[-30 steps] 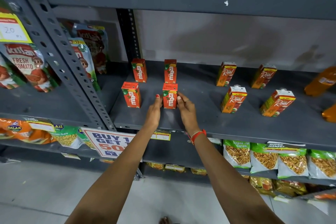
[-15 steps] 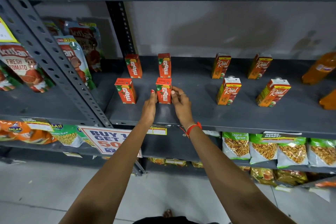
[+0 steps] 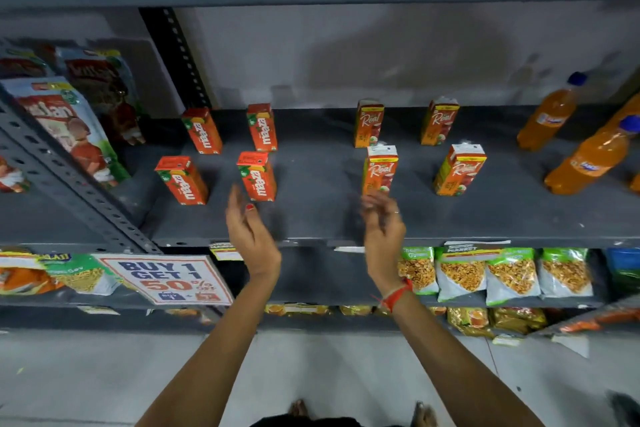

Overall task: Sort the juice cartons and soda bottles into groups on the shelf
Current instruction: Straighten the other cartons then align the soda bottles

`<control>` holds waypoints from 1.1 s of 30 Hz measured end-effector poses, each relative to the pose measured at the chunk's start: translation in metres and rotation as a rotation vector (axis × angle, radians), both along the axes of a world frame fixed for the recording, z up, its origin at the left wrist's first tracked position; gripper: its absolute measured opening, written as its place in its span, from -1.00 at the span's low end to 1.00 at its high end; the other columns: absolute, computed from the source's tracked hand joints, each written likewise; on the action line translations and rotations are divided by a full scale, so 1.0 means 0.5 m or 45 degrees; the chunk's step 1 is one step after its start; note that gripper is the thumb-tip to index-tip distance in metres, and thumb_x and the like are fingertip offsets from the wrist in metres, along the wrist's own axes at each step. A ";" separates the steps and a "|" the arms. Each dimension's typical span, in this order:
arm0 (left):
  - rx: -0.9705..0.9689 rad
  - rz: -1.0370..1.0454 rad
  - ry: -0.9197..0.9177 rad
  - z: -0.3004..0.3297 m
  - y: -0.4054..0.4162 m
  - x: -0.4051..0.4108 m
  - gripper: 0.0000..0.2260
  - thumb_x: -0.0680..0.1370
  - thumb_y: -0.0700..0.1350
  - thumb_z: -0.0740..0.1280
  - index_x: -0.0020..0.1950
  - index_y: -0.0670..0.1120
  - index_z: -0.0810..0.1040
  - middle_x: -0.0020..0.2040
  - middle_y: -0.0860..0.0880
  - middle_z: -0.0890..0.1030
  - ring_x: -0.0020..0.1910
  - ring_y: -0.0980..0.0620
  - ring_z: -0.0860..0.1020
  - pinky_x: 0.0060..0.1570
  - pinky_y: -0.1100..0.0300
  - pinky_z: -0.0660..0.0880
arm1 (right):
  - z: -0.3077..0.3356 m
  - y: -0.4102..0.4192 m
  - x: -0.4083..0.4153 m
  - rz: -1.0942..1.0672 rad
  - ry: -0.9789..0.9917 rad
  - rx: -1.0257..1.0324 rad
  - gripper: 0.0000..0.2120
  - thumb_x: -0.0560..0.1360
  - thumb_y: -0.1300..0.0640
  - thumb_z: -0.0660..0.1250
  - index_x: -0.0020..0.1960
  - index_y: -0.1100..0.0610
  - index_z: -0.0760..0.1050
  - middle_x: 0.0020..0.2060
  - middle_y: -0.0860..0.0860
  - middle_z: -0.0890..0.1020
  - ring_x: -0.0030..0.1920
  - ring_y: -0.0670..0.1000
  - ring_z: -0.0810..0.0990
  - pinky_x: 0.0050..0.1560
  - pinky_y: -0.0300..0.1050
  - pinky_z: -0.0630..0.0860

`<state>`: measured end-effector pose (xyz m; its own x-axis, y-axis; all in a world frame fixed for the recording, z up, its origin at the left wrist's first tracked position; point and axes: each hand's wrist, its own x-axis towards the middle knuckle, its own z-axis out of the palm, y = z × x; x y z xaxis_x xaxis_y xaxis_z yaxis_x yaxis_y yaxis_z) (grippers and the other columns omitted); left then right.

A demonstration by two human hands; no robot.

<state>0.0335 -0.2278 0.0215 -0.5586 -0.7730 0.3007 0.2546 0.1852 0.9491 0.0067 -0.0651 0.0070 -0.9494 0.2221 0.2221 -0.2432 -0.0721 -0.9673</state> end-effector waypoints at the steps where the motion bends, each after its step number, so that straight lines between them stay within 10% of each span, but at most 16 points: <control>1: -0.085 0.019 0.091 0.003 0.033 0.001 -0.67 0.55 -0.19 0.11 0.32 -0.15 0.34 0.24 -0.10 0.45 0.19 0.15 0.43 0.17 0.32 0.36 | 0.002 0.042 -0.003 -0.111 -0.013 -0.021 -0.82 0.56 0.30 0.20 0.11 0.17 0.48 -0.03 0.01 0.62 0.04 0.01 0.60 0.14 -0.04 0.53; 6: -0.306 -0.381 0.215 0.025 0.238 -0.034 -0.74 0.54 -0.15 0.13 0.19 0.08 0.39 0.04 0.02 0.44 0.00 0.21 0.45 0.02 0.37 0.37 | 0.038 0.246 -0.085 -0.548 -0.047 -0.097 -0.82 0.54 0.36 0.15 0.10 0.25 0.44 -0.07 0.11 0.52 -0.04 0.03 0.50 0.07 -0.19 0.47; 9: -0.251 -0.772 0.057 0.036 0.353 -0.074 -0.73 0.54 -0.13 0.13 0.19 0.13 0.40 0.10 -0.03 0.50 0.09 0.04 0.50 0.10 0.27 0.41 | 0.041 0.328 -0.147 -0.454 -0.133 -0.001 -0.75 0.57 0.32 0.15 0.23 0.32 0.38 0.03 0.13 0.49 0.07 0.04 0.45 0.01 -0.49 0.38; 11: -0.077 -0.918 -0.016 0.043 0.414 -0.111 -0.71 0.57 -0.22 0.13 0.28 -0.04 0.38 0.23 -0.09 0.46 0.22 0.02 0.44 0.20 0.31 0.39 | 0.039 0.360 -0.175 -0.235 -0.269 0.030 -0.71 0.59 0.21 0.15 0.30 0.23 0.35 0.19 0.15 0.49 0.20 0.05 0.44 0.20 -0.36 0.37; 15: 0.255 -0.937 -0.374 0.040 0.468 -0.189 -0.64 0.62 -0.10 0.04 0.40 -0.16 0.24 0.44 -0.13 0.28 0.41 -0.04 0.25 0.41 0.11 0.20 | 0.022 0.374 -0.203 0.113 -0.369 0.116 -0.75 0.61 0.03 0.10 0.24 0.00 0.41 0.22 0.07 0.52 0.23 0.02 0.47 0.34 0.02 0.34; 29: 0.352 -0.987 -0.492 0.006 0.501 -0.215 -0.56 0.62 0.06 -0.07 0.37 -0.15 0.32 0.22 -0.02 0.44 0.24 0.06 0.38 0.26 0.18 0.25 | 0.029 0.384 -0.196 0.260 -0.368 0.196 -0.60 0.61 -0.08 0.01 0.33 0.07 0.39 0.15 -0.02 0.54 0.12 -0.09 0.51 0.02 -0.36 0.37; 33: 0.363 -0.959 -0.503 0.003 0.500 -0.214 -0.56 0.62 0.05 -0.05 0.37 -0.15 0.32 0.34 -0.14 0.43 0.32 -0.03 0.37 0.27 0.18 0.26 | 0.029 0.385 -0.193 0.266 -0.376 0.234 -0.59 0.61 -0.11 0.00 0.34 0.05 0.37 0.27 0.06 0.52 0.26 0.02 0.49 0.29 -0.11 0.36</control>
